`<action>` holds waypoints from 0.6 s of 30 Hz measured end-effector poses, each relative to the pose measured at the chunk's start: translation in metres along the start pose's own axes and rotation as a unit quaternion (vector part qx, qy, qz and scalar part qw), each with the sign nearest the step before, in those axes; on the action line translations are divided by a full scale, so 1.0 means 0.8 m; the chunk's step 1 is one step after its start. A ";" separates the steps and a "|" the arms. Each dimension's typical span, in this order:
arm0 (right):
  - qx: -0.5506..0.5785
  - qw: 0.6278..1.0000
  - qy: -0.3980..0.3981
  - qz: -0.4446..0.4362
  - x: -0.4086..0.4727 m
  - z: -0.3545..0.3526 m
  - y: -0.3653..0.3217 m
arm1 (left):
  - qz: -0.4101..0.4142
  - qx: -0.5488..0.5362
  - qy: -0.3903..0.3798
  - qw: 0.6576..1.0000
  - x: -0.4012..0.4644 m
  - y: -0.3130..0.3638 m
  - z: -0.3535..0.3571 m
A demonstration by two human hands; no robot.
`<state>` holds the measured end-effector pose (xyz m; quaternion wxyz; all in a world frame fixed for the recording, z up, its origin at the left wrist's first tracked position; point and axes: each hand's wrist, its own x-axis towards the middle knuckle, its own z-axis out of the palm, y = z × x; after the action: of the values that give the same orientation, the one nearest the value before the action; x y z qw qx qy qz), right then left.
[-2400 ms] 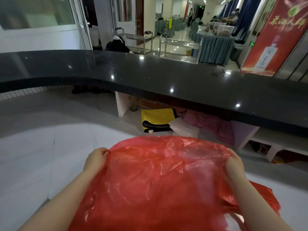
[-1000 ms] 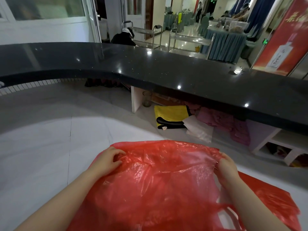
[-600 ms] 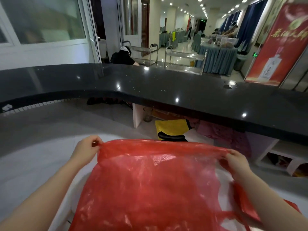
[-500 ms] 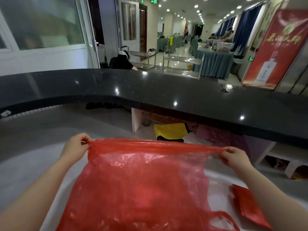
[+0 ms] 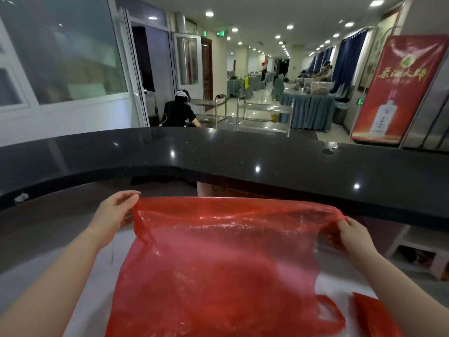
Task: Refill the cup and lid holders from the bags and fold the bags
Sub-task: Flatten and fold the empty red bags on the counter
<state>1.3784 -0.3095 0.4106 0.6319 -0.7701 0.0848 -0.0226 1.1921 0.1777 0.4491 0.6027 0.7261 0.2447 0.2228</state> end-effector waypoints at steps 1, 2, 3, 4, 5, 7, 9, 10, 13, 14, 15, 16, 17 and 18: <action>0.011 1.000 -0.001 0.005 0.000 0.002 -0.005 | 0.028 0.066 -0.024 0.997 -0.001 0.004 -0.001; 0.021 1.000 -0.005 0.010 0.001 0.003 -0.009 | 0.058 0.163 -0.044 0.984 -0.002 0.008 0.000; 0.025 1.000 -0.012 0.010 0.001 0.005 -0.013 | 0.082 0.255 -0.054 0.962 -0.001 0.010 0.001; 0.026 0.999 -0.021 0.008 0.002 0.006 -0.016 | 0.090 0.303 -0.055 0.947 0.000 0.010 0.002; 0.031 0.999 -0.029 0.005 0.003 0.006 -0.018 | 0.086 0.309 -0.056 0.946 0.001 0.008 0.002; 0.065 0.997 -0.037 0.007 0.005 0.004 -0.020 | 0.041 0.218 -0.063 0.973 0.004 0.001 -0.001; 0.133 0.990 -0.040 0.034 0.006 -0.001 -0.022 | -0.024 0.069 -0.077 0.994 0.006 -0.007 -0.010; 0.171 0.983 -0.043 0.051 0.005 -0.004 -0.024 | -0.051 0.007 -0.082 0.995 0.007 -0.010 -0.016; 0.232 0.968 -0.047 0.080 0.001 -0.010 -0.028 | -0.096 -0.106 -0.070 0.987 0.012 -0.018 -0.032; 0.230 0.969 -0.041 0.078 0.000 -0.012 -0.028 | -0.102 -0.117 -0.067 0.986 0.013 -0.019 -0.035; 0.216 0.973 -0.032 0.070 -0.001 -0.013 -0.027 | -0.102 -0.111 -0.066 0.986 0.013 -0.020 -0.036; 0.195 0.979 -0.018 0.058 -0.001 -0.014 -0.024 | -0.097 -0.092 -0.062 0.989 0.012 -0.019 -0.035; 0.176 0.983 -0.007 0.046 -0.001 -0.014 -0.022 | -0.089 -0.069 -0.049 0.992 0.011 -0.018 -0.033; 0.169 0.985 -0.003 0.037 -0.001 -0.013 -0.021 | -0.080 -0.052 -0.024 0.995 0.010 -0.017 -0.030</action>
<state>1.3781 -0.3166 0.4288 0.7534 -0.6487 0.1068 -0.0109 1.1823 0.2031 0.4401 0.6615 0.6768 0.2753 0.1689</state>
